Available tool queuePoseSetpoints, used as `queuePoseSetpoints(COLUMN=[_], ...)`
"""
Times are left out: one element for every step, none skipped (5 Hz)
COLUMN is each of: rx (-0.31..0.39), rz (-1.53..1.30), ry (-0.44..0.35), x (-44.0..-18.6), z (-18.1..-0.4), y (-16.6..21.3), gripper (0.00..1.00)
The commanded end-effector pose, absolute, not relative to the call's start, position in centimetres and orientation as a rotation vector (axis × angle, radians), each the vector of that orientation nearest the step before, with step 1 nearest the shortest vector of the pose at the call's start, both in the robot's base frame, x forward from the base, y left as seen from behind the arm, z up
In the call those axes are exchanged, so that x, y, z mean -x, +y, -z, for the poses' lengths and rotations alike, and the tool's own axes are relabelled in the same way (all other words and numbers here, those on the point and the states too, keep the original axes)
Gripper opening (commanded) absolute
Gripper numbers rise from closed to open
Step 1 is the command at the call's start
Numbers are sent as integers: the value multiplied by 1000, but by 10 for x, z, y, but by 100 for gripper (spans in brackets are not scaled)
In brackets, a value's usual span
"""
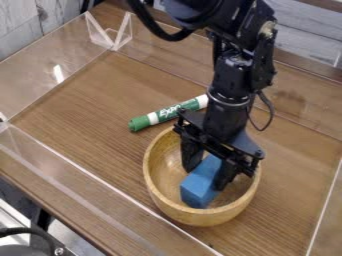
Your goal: Remove the blue block from inside the brown bowl and put it on the table
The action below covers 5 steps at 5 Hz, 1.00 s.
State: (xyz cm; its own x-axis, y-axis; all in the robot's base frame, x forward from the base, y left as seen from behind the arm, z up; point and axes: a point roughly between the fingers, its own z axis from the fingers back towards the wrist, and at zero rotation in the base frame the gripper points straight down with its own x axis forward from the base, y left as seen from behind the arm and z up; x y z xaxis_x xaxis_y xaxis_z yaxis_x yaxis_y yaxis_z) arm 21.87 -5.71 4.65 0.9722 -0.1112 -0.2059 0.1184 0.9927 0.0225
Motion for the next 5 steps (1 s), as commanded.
queuePoseSetpoints(rx=[-36, -39, -42, -42, -44], rz=[122, 119, 110, 106, 95], ry=[153, 151, 149, 147, 146], x=[-225, -225, -225, -225, -224], z=[-59, -59, -61, -60, -62], y=[-60, -60, -60, -59, -59], gripper=[100, 0, 100, 0, 100])
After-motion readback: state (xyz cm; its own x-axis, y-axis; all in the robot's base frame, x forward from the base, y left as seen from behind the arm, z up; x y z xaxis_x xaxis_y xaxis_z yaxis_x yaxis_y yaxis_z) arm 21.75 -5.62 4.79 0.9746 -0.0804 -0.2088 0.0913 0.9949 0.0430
